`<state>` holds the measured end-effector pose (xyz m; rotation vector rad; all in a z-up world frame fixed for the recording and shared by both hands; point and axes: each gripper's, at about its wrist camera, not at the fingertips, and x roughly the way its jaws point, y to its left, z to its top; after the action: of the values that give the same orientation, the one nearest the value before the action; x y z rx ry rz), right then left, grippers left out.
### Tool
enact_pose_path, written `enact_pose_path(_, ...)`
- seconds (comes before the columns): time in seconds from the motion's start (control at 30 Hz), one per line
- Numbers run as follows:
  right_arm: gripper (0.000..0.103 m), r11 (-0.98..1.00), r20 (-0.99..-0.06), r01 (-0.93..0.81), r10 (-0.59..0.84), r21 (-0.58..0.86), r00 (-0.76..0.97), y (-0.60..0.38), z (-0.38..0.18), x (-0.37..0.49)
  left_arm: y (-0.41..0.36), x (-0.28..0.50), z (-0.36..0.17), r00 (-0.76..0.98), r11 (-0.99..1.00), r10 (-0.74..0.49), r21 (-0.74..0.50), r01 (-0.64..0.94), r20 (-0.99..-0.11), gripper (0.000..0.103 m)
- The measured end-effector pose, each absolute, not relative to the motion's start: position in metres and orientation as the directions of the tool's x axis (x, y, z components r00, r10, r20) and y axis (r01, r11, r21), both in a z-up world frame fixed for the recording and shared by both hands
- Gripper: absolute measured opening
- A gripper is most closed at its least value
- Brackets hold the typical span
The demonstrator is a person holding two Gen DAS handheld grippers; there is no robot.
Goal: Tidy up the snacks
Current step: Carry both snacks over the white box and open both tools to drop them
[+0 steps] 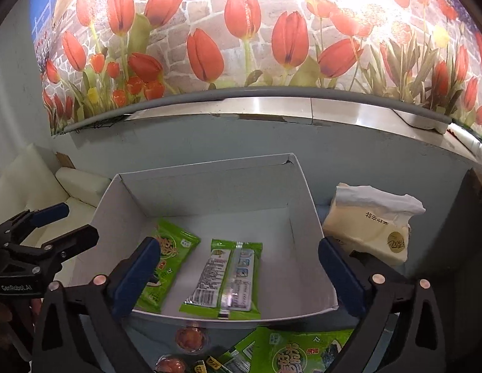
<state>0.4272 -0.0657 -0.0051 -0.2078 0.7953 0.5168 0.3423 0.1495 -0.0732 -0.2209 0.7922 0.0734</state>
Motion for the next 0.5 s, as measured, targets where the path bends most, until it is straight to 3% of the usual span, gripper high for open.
enact_pose_path(0.2, 0.103, 0.851, -0.694, -0.526, 0.374, -0.007, 0.615, -0.108, 0.004, 0.401, 0.141, 0.307, -0.068, 0.705, 0.97, -0.057, -0.207, -0.129, -0.707, 0.103)
enact_pose_path(0.5, 0.103, 0.836, -0.815, -0.54, 0.244, -0.098, 0.526, -0.167, -0.069, 0.375, 0.096, 0.224, -0.075, 0.722, 0.974, -0.134, -0.223, -0.028, -0.679, 0.103)
